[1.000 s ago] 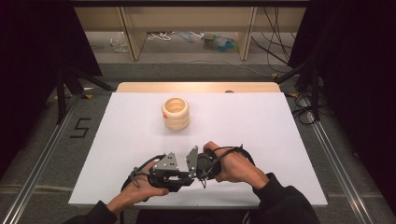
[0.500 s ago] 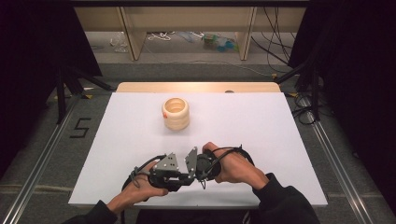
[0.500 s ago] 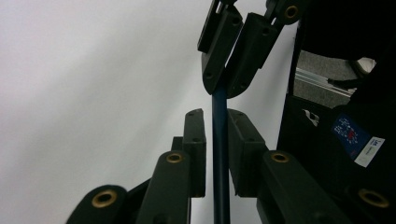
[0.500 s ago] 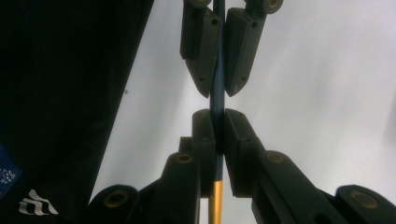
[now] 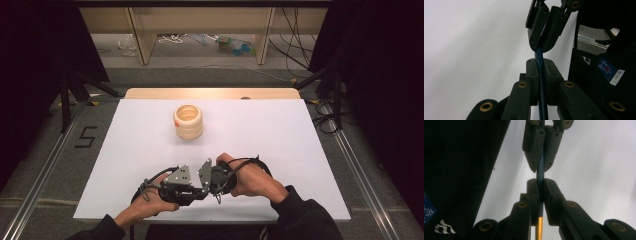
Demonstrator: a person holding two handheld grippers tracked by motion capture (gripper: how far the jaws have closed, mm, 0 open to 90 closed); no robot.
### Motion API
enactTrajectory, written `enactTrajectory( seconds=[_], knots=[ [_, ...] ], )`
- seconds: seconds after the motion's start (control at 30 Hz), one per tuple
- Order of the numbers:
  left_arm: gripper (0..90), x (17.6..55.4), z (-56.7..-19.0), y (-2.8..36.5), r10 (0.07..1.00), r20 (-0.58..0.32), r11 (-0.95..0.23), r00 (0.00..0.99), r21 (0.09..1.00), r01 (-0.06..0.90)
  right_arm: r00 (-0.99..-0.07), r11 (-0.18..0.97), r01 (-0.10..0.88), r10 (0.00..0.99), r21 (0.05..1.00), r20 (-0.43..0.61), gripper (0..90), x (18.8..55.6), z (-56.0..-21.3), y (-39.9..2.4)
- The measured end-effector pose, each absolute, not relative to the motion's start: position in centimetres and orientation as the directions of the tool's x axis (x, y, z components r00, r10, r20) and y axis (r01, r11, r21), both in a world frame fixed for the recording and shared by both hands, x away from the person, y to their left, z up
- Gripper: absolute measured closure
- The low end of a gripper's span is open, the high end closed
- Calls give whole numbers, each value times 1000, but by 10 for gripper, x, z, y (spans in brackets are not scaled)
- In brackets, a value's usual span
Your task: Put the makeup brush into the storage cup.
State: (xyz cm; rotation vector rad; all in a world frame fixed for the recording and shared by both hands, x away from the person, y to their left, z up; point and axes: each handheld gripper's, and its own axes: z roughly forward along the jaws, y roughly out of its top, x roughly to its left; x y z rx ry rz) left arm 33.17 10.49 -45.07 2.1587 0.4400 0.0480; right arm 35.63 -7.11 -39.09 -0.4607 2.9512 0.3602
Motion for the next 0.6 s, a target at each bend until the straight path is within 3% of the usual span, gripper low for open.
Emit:
enactTrajectory(
  seconds=[0.1,0.33,0.43,0.6],
  knots=[
    [838,331,-450,106,327,-146,-515,934,801,305,-936,915,-337,-302,220,-178,734,356,-389,-72],
    [838,332,-447,111,359,-148,-481,921,817,319,-953,917,-269,-209,296,-220,530,356,-372,-88],
    [838,334,-446,115,381,-140,-468,914,823,322,-960,900,-215,-123,380,-250,444,358,-364,-97],
    [838,336,-443,121,442,-131,-425,888,841,336,-967,803,5,157,596,-202,332,360,-354,-119]
  ],
)
